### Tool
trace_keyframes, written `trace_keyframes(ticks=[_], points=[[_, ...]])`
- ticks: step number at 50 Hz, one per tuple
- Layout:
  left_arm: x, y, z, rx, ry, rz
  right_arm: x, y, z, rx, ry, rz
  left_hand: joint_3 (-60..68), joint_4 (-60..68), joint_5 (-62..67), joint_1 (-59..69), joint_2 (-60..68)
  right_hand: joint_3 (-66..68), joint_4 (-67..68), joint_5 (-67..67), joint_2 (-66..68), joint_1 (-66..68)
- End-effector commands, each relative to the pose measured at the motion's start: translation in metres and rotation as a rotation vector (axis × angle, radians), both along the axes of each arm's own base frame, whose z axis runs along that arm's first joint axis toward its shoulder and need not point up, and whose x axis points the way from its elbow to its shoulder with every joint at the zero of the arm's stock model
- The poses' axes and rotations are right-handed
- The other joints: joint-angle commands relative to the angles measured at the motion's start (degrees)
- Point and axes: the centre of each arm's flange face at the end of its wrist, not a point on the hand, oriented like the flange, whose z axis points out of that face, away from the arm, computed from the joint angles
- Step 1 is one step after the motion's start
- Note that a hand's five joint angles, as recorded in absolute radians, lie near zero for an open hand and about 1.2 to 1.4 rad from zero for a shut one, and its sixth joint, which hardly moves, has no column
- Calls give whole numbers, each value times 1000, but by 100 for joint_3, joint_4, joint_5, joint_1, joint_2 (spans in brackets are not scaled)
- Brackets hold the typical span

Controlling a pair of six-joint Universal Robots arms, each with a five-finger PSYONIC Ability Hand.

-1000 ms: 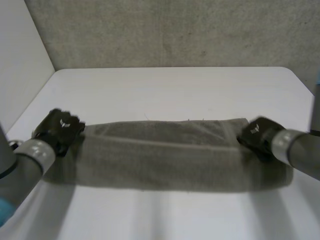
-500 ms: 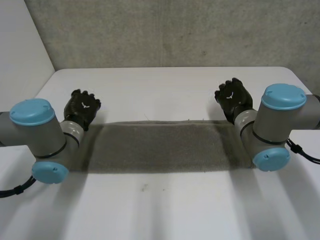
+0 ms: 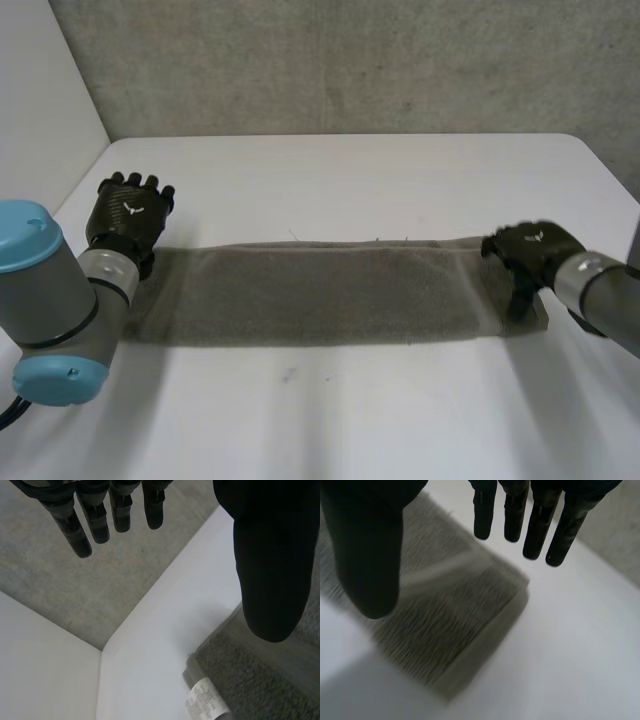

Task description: Fold the laundry

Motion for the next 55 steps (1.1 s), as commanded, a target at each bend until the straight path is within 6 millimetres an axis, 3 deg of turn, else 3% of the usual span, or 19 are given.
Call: trace_keyframes(ticks=[1,7,10,11,16,20,29,31,32,34,37,39,40,42,43,44,48,50,55], points=[[0,1,5,7,83,-1,-21,9,-22,61,-8,-30,101,93,28,74,109,938,947,964,942,1236],[-1,1,5,10,85,-13,-28,6,-32,24,-7,-47,101,93,28,74,109,1542,1551,1568,1546,1840],[-1,1,4,13,84,-13,-29,2,-36,5,13,-37,84,76,11,57,92,3865,3874,3890,3869,4163],[-1,2,4,14,83,-13,-32,-2,-36,-15,37,-47,84,76,11,57,92,5990,6000,6016,5995,6289],[-1,2,4,17,83,-13,-65,-27,-18,-194,105,-157,84,76,11,57,92,6012,6021,6038,6016,6310],[2,5,13,-8,90,-9,-89,-37,36,-418,231,-240,101,93,28,74,109,6012,6021,6038,6016,6310],[1,7,20,-23,97,-14,-101,-45,55,-477,340,-244,84,76,11,57,92,6012,6021,6038,6016,6310],[1,8,20,-22,97,-14,-55,-37,68,-534,281,-128,84,76,11,57,92,6012,6021,6038,6016,6310],[1,8,20,-22,97,-14,-55,-37,68,-535,280,-127,84,76,11,57,92,6012,6021,6038,6016,6310],[3,10,19,-21,95,-11,-4,-21,82,-590,195,5,84,76,11,57,92,6012,6021,6038,6016,6310],[4,9,20,-22,95,-8,18,-11,87,-608,149,70,84,76,11,57,92,6012,6021,6038,6016,6310],[4,10,20,-24,96,-8,68,14,85,-615,56,241,84,76,11,57,92,6012,6021,6038,6016,6310],[4,10,20,-24,96,-8,68,14,85,-615,56,242,84,76,11,57,92,6012,6021,6038,6016,6310],[4,10,21,-27,97,-8,127,55,74,-592,-40,477,84,76,11,57,92,6012,6021,6038,6016,6310],[4,10,21,-27,97,-8,127,56,74,-592,-41,478,84,76,11,57,92,6012,6021,6038,6016,6310],[4,10,22,-28,97,-8,152,79,67,-577,-75,587,84,76,11,57,92,6012,6021,6038,6016,6310],[4,10,21,-27,97,-7,186,113,44,-526,-112,739,84,76,11,57,92,6012,6021,6038,6016,6310],[4,11,21,-27,97,-8,207,134,12,-461,-105,822,84,76,11,57,92,6012,6021,6038,6016,6310],[3,12,20,-24,96,-13,222,159,-22,-388,-87,894,84,76,11,57,92,6012,6021,6038,6016,6310]])
